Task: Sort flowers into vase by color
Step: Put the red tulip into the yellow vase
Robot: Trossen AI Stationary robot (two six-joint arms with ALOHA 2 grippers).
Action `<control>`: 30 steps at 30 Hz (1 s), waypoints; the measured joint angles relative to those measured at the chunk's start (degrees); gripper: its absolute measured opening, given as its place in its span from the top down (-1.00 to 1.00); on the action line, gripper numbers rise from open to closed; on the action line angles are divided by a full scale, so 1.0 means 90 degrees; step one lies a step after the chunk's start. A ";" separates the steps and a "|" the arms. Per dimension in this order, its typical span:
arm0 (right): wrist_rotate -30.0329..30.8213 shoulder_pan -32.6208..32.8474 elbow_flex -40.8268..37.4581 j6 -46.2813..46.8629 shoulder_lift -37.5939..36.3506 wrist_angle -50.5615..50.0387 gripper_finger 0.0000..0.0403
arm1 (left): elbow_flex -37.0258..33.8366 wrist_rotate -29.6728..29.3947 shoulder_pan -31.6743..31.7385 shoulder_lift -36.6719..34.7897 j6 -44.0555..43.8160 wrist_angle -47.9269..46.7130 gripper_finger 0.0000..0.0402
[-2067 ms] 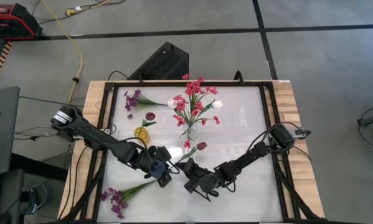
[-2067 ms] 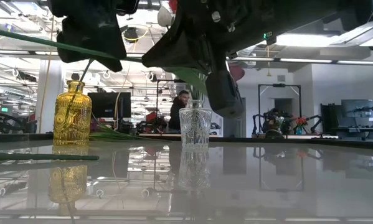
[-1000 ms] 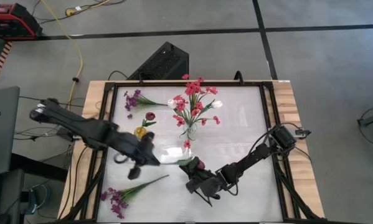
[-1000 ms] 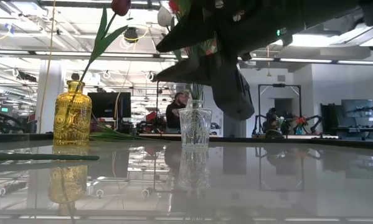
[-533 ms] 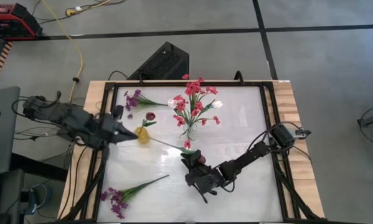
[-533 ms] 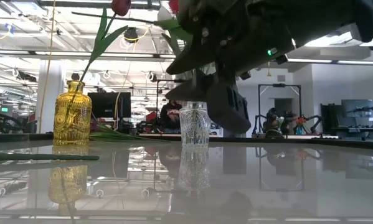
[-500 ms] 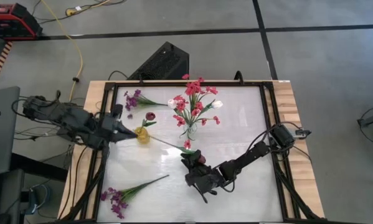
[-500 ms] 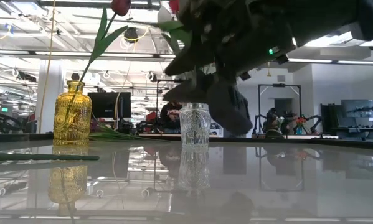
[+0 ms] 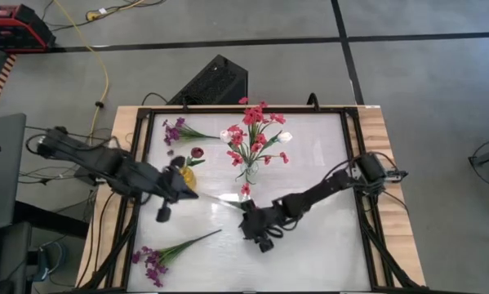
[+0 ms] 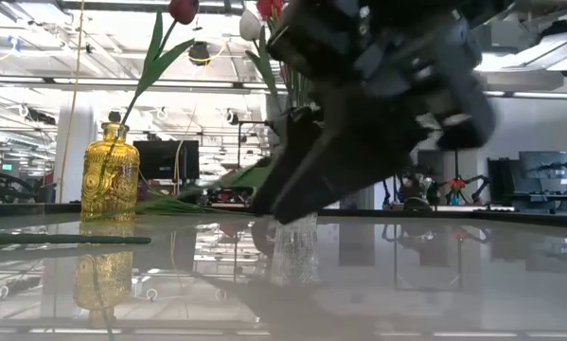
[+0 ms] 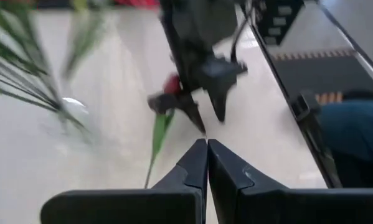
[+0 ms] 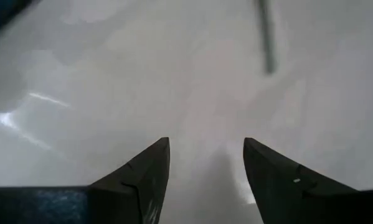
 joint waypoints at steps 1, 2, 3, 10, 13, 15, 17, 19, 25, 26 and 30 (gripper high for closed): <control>-0.0085 -0.0002 0.0002 0.0119 -0.0004 -0.0061 -0.14 | 0.0000 0.0108 0.0000 0.0154 -0.0047 0.0001 1.00; -0.0088 0.0011 0.0000 0.0166 -0.0005 -0.0100 -0.13 | 0.0000 0.0191 0.0000 0.0310 -0.0124 -0.0003 1.00; -0.0089 0.0036 0.0000 0.0165 -0.0001 -0.0114 -0.10 | 0.0000 0.0287 0.0000 0.0472 -0.0186 -0.0024 1.00; 0.0192 0.0323 0.0000 -0.0155 0.0000 -0.0095 0.41 | 0.0000 0.0808 -0.0057 0.1420 -0.0157 0.0039 1.00; 0.0189 0.0324 0.0000 -0.0151 0.0000 -0.0136 0.62 | 0.0000 0.0851 -0.0058 0.1675 -0.0171 0.0073 1.00; 0.0213 0.0313 0.0000 -0.0173 0.0000 -0.0168 0.67 | 0.0000 0.0848 -0.0056 0.1806 -0.0233 0.0105 1.00; 0.0223 0.0301 0.0000 -0.0379 0.0000 -0.0157 0.68 | 0.0000 0.0841 -0.0055 0.1943 -0.0277 0.0110 1.00; 0.0221 0.0316 0.0000 -0.0672 0.0000 -0.0142 0.63 | 0.0000 0.0775 -0.0056 0.2084 -0.0335 0.0107 1.00; 0.0221 0.0432 0.0000 -0.1089 0.0000 -0.0153 0.29 | 0.0000 0.0537 -0.0153 0.2588 -0.0100 0.0136 0.93; 0.0223 0.0454 0.0000 -0.1089 0.0000 -0.0155 0.20 | 0.0000 0.0477 -0.0192 0.2697 0.0015 0.0134 0.89; 0.0372 0.0568 0.0000 -0.1092 0.0000 -0.0157 -0.14 | 0.0000 0.0055 -0.0382 0.3209 0.0374 0.0146 0.68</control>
